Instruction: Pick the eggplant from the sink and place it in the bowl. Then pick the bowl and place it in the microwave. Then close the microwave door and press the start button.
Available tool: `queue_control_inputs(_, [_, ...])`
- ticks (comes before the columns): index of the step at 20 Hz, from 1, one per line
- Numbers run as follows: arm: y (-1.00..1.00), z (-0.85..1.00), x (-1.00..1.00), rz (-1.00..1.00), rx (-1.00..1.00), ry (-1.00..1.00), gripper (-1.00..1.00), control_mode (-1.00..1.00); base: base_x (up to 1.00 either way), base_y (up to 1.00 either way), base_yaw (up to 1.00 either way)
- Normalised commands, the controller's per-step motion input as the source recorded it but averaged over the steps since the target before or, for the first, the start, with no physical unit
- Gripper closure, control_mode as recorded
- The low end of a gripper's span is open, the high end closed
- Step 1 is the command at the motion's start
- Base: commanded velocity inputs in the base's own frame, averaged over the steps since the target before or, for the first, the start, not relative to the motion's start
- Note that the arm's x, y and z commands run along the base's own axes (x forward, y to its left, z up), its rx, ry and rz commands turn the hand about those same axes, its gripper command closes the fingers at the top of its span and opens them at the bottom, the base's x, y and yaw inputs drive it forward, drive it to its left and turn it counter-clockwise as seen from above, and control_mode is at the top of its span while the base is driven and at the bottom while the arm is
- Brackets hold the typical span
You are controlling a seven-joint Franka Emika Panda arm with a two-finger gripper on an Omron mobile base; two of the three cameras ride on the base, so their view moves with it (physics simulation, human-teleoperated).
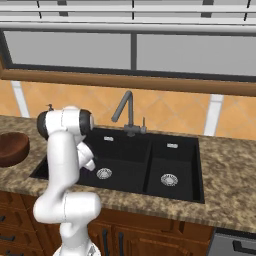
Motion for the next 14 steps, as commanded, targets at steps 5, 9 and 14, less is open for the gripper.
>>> queue_control_inputs(5, [0.0, 1.0, -0.5, 0.03, 0.0, -0.11, 1.0, -1.0, 0.0, 0.0, 0.0])
queue_control_inputs(9, [0.04, 1.0, -0.37, 0.03, 0.0, -0.04, 1.0, -1.0, 0.0, 0.0, 0.0])
queue_control_inputs(14, [0.01, 1.0, -0.27, 0.03, 0.02, 0.0, 1.0, -1.0, 0.0, 0.0, 0.0])
